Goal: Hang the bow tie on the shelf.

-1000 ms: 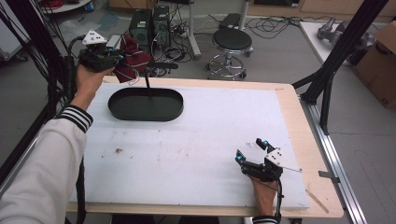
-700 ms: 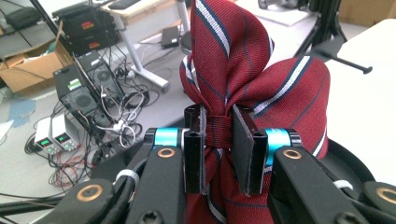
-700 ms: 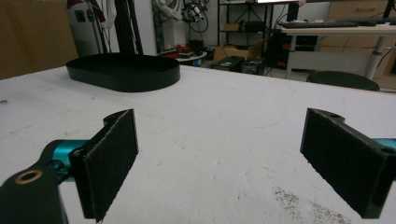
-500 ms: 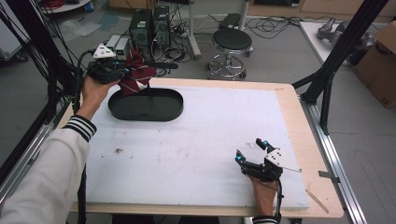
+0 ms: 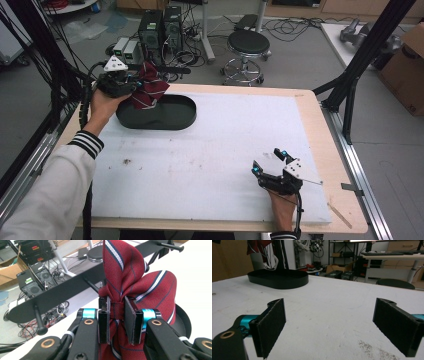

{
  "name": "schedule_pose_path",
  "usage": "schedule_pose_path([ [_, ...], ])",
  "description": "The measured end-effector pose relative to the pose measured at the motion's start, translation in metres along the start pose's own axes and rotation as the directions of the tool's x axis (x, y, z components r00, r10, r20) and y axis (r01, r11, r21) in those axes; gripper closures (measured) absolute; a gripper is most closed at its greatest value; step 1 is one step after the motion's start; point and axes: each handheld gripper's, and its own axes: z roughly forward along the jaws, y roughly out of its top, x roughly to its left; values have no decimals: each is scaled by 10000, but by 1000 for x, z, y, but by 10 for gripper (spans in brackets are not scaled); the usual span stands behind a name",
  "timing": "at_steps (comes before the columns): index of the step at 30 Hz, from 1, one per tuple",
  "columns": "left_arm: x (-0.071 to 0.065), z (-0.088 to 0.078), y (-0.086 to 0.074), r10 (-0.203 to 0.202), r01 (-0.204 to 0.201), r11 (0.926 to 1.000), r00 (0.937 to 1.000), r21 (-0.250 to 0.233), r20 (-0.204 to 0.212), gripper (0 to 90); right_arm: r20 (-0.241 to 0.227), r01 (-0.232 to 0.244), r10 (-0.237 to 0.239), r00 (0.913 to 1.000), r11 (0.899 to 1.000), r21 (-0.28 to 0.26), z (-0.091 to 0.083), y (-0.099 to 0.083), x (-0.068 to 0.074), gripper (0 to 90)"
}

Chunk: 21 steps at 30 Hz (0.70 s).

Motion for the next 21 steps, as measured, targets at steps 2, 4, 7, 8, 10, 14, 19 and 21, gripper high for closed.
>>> schedule_pose_path([
  [2, -2, 2, -1, 0, 0, 10000, 10000, 29, 58, 751, 9, 46, -46, 10000, 10000, -25, 0, 0, 0, 103],
  [4, -4, 4, -2, 28, -28, 10000, 9999, 15, 127, 751, -14, 7, -7, 10000, 10000, 0, 0, 0, 0, 102],
  [7, -7, 7, -2, 150, -153, 9998, 9997, 150, 198, 750, -33, 1, -1, 10000, 10000, -11, 0, 0, -1, 103],
  [8, -8, 9, -3, 133, -137, 9997, 9997, 180, 202, 750, -31, -8, 8, 10000, 10000, -10, 0, 0, -1, 103],
  [10, -8, 11, -4, 144, -149, 9996, 9997, 243, 204, 750, -14, -25, 25, 10000, 10000, 1, 0, 0, 0, 103],
  [14, -10, 11, -5, 130, -131, 9999, 9997, 80, 201, 751, -15, -61, 61, 10000, 10000, -29, -1, 0, -1, 103],
  [19, -11, 11, -5, 217, -220, 9996, 9996, 187, 170, 750, -6, -97, 97, 10000, 10000, -16, -1, 0, -1, 103],
  [21, -11, 10, -4, 186, -188, 9998, 9997, 107, 187, 750, 11, -33, 34, 10000, 10000, -56, 0, 0, -1, 103],
])
